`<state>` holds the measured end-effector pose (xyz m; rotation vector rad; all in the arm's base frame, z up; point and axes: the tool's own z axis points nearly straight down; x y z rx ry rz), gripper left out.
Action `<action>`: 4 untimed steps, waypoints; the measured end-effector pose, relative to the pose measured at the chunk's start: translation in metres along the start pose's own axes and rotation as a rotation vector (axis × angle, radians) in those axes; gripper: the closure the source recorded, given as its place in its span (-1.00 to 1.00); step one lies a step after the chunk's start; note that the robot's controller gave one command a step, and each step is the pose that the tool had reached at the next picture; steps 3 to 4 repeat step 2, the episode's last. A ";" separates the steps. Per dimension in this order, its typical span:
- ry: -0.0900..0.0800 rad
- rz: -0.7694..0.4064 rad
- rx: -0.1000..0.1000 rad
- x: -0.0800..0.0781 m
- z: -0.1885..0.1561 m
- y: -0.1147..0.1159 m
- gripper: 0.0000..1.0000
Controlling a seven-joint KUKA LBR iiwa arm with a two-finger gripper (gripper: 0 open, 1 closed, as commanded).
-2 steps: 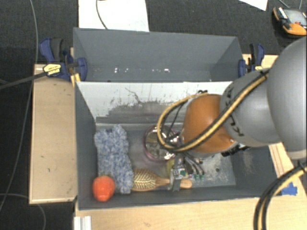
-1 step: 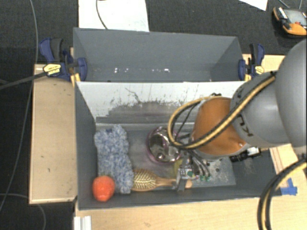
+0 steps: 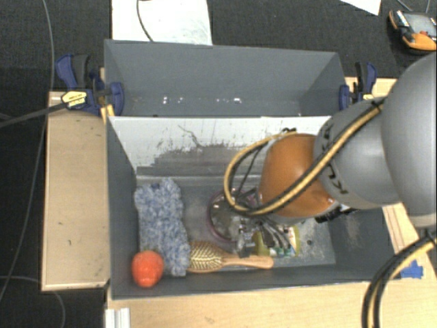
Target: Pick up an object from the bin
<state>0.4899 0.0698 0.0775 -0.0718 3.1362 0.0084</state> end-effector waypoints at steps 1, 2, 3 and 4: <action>0.000 0.000 0.000 0.000 0.000 0.000 1.00; -0.001 0.000 0.000 0.000 -0.002 0.000 1.00; -0.001 0.000 0.000 0.000 -0.002 0.000 1.00; -0.001 0.000 0.000 0.000 -0.002 0.000 1.00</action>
Offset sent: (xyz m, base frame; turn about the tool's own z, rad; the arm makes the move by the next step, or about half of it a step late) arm 0.0000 0.0000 0.0031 0.0001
